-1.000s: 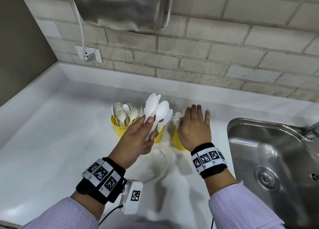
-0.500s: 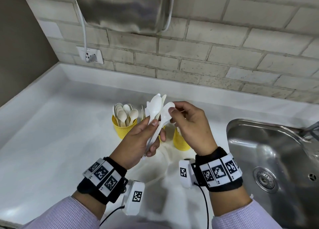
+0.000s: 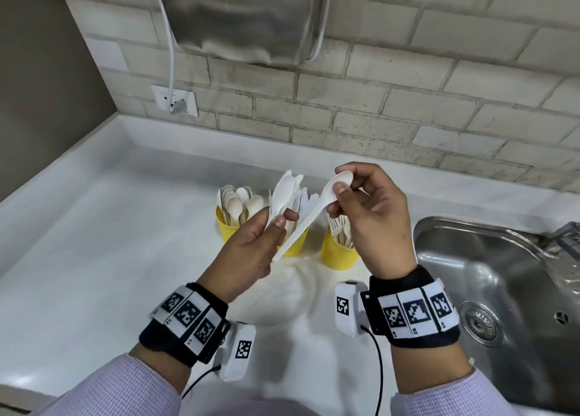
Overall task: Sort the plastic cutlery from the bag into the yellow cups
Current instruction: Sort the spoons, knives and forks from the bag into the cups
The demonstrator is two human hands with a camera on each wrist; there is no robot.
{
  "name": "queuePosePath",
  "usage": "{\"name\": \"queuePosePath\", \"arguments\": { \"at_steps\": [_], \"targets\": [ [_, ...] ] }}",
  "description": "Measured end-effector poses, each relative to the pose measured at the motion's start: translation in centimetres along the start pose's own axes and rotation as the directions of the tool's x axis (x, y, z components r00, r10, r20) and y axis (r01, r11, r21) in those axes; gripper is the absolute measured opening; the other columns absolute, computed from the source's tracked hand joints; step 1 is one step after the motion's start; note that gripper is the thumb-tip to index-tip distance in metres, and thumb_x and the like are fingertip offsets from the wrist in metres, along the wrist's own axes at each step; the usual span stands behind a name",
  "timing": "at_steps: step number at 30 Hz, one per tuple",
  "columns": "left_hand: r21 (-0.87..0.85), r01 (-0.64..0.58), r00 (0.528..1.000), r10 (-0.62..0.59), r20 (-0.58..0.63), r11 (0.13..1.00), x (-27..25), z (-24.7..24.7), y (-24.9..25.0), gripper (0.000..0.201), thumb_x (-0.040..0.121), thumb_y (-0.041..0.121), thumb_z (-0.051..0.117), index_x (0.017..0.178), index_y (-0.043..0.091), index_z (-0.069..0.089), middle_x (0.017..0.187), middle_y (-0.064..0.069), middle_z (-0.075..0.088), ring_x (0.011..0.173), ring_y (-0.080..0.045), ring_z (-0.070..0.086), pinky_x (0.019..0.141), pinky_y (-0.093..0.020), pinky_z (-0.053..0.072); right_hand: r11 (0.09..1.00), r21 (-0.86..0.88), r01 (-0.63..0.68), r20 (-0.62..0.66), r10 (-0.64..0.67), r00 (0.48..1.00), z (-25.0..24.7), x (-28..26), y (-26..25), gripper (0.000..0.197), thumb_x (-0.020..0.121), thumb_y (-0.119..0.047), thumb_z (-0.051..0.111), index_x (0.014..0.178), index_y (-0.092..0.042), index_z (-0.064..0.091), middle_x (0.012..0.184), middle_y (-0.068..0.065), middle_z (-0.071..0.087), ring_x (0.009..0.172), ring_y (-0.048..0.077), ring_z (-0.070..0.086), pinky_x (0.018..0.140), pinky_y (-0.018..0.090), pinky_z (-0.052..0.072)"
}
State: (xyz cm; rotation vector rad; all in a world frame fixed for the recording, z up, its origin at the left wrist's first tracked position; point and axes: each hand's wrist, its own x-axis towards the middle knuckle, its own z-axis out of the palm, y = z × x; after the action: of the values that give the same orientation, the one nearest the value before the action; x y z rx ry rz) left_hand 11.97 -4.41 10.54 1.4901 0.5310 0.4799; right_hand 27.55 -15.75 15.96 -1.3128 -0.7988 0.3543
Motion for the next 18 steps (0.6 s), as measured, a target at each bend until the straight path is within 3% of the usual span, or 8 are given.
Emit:
{"name": "queuePosePath", "arguments": {
  "at_steps": [2,4,6,7,11,15,18],
  "targets": [
    [-0.015,-0.001,1.000,0.001,-0.004,1.000,-0.4,-0.6,0.1,0.030,0.109,0.043,0.042,0.114,0.025,0.066,0.074,0.003,0.036,0.051,-0.010,0.026,0.046,-0.021,0.023,1.000,0.004,0.008,0.055,-0.008,0.998,0.2,-0.4,-0.6,0.014,0.099,0.002,0.060,0.108,-0.007,0.066,0.090,0.029,0.051,0.061,0.021,0.062,0.065,0.032,0.054],
    [-0.054,0.027,1.000,-0.026,0.009,0.998,-1.0,-1.2,0.3,0.044,0.104,0.055,0.039,0.114,0.020,0.064,0.076,0.003,0.037,0.051,-0.009,0.023,0.048,-0.023,0.018,1.000,-0.007,0.015,0.103,-0.014,0.995,0.6,-0.8,-0.8,0.015,0.100,0.002,0.059,0.107,-0.008,0.067,0.083,0.014,0.055,0.061,0.023,0.062,0.065,0.032,0.054],
    [-0.086,0.051,0.998,-0.049,0.026,0.995,-1.5,-1.7,0.6,0.053,0.099,0.058,0.035,0.113,0.015,0.061,0.074,0.007,0.040,0.052,-0.010,0.022,0.049,-0.025,0.015,0.999,-0.030,0.016,0.126,-0.012,0.992,1.0,-1.2,-0.8,0.015,0.100,0.003,0.059,0.107,-0.007,0.067,0.080,-0.006,0.061,0.062,0.024,0.063,0.065,0.031,0.054],
    [-0.088,0.054,0.998,-0.052,0.029,0.995,-1.8,-1.9,0.7,0.052,0.099,0.057,0.034,0.111,0.014,0.060,0.074,0.007,0.039,0.053,-0.011,0.021,0.050,-0.026,0.014,0.999,-0.039,0.011,0.132,-0.005,0.991,1.4,-1.5,-0.7,0.015,0.100,0.003,0.058,0.107,-0.007,0.066,0.079,-0.009,0.061,0.062,0.024,0.063,0.065,0.031,0.054],
    [-0.006,0.050,0.998,-0.050,0.023,0.999,-2.5,-2.9,1.0,0.041,0.110,0.046,0.033,0.108,0.015,0.059,0.081,-0.005,0.032,0.059,-0.017,0.018,0.053,-0.033,0.012,0.998,-0.063,-0.017,0.168,0.028,0.985,3.3,-2.4,-0.5,0.021,0.099,0.006,0.058,0.109,-0.010,0.066,0.084,0.008,0.054,0.063,0.025,0.065,0.066,0.030,0.054],
    [-0.010,0.087,0.994,-0.087,0.063,0.996,-3.3,-3.7,1.5,0.032,0.107,0.047,0.041,0.089,0.029,0.059,0.079,-0.006,0.028,0.061,-0.017,0.017,0.055,-0.033,0.011,0.997,-0.075,-0.021,0.206,0.037,0.978,5.3,-3.2,-0.3,0.025,0.098,0.006,0.060,0.115,-0.012,0.066,0.081,-0.008,0.052,0.064,0.024,0.066,0.066,0.025,0.053],
    [-0.037,0.119,0.988,-0.114,0.108,0.992,-3.9,-4.2,1.5,0.040,0.102,0.056,0.046,0.097,0.018,0.058,0.083,-0.020,0.023,0.060,-0.017,0.014,0.055,-0.033,0.010,0.995,-0.092,-0.027,0.211,0.046,0.977,6.3,-3.7,-0.2,0.026,0.097,0.005,0.061,0.115,-0.013,0.067,0.078,-0.015,0.057,0.063,0.018,0.067,0.066,0.023,0.054]
  ]
}}
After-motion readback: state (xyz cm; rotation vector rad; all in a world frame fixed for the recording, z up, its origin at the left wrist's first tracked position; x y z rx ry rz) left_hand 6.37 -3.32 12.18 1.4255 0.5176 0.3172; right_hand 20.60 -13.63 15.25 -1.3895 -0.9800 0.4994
